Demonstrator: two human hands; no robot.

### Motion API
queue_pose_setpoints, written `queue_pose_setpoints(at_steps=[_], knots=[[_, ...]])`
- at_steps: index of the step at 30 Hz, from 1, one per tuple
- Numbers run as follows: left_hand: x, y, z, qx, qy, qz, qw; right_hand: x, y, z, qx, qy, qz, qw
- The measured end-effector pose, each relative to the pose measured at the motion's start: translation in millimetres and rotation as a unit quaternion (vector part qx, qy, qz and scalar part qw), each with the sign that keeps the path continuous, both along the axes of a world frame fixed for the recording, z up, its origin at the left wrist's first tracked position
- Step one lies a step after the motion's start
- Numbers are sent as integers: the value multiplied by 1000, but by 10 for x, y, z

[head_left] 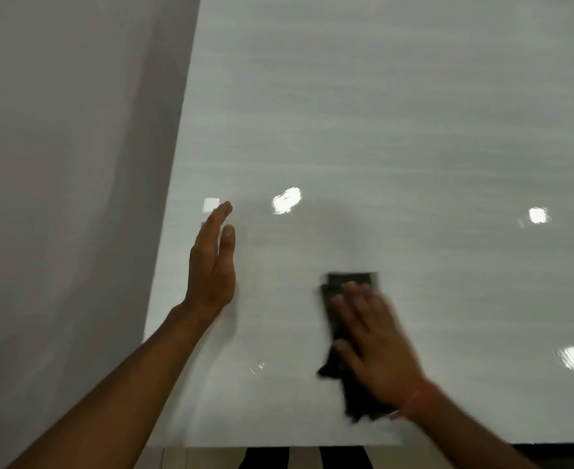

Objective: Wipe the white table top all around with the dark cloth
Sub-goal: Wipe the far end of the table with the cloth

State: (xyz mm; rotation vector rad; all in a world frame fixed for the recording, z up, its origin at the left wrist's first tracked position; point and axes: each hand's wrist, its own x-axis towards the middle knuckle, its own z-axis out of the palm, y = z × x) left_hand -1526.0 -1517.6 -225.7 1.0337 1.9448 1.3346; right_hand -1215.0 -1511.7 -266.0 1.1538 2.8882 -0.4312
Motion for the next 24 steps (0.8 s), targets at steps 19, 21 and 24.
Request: queue_pose_setpoints(at_steps=[19, 21, 24], knots=[[-716, 486, -28, 4, 9, -24, 1000, -612, 427, 0, 17, 7, 12, 1000], [-688, 537, -63, 4, 18, -25, 1000, -485, 1264, -20, 51, -11, -125, 991], [-882, 511, -182, 7, 31, -12, 999, -1272, 2409, -47, 46, -16, -212, 976]])
